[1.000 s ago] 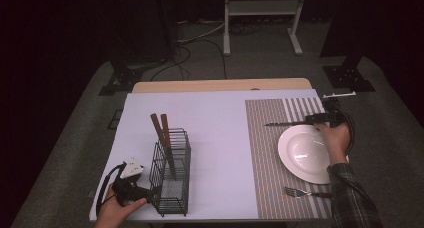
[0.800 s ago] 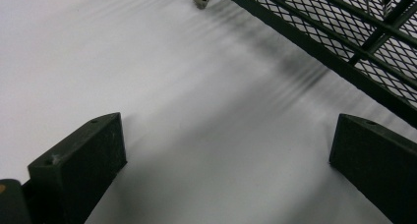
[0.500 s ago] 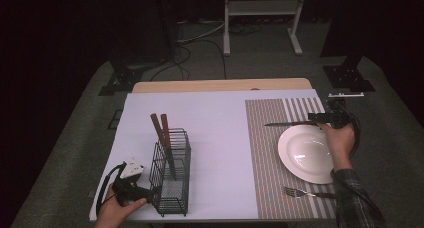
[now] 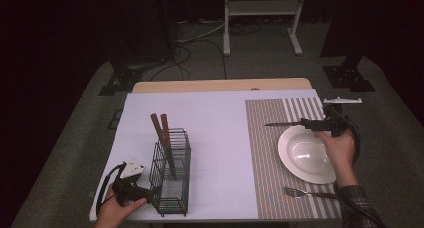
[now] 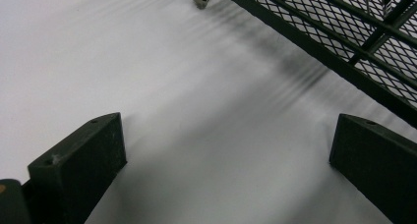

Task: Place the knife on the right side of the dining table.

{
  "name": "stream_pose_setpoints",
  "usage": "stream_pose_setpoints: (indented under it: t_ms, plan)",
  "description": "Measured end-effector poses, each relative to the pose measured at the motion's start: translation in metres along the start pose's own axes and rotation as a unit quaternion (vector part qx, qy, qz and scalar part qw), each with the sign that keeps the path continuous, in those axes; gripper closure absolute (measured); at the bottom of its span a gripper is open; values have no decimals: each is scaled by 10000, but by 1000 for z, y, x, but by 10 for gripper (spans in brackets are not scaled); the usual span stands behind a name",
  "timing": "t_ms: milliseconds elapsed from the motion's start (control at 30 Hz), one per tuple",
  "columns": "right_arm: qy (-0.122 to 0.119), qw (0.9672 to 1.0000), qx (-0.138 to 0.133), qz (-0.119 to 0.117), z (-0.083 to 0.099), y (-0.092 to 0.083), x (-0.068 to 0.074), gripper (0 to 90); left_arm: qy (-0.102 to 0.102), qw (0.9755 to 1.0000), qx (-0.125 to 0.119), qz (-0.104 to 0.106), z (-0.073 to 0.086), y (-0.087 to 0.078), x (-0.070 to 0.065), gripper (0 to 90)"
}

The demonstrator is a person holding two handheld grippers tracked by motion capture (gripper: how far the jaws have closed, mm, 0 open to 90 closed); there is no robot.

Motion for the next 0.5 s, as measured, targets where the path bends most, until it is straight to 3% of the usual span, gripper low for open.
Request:
stream_pose_setpoints:
  t_ms: [167, 200, 267, 500]
  plan:
    - [-193, 9997, -5, -143, 2, -3, 18, 14, 1, 10000, -1, -1, 0, 0, 0, 0]
    - [-281, 9993, -10, -232, 3, -5, 27, 14, 2, 10000, 0, -1, 0, 0, 0, 0]
    - [-311, 9992, -16, -254, 4, -5, 30, 14, 1, 10000, -1, -2, 0, 0, 0, 0]
    - [-660, 9961, -28, -587, 10, -8, 68, 14, 4, 10000, 11, 1, 0, 0, 0, 0]
Point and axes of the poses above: each handheld gripper's, and its own axes: y roughly forward along the jaws, z roughly out of its underside, x roughly to its left, the point moved 6 cm from there along y, roughly forward along the jaws, and after that the axes turned 7 degrees about -z, right-handed, at the moved point
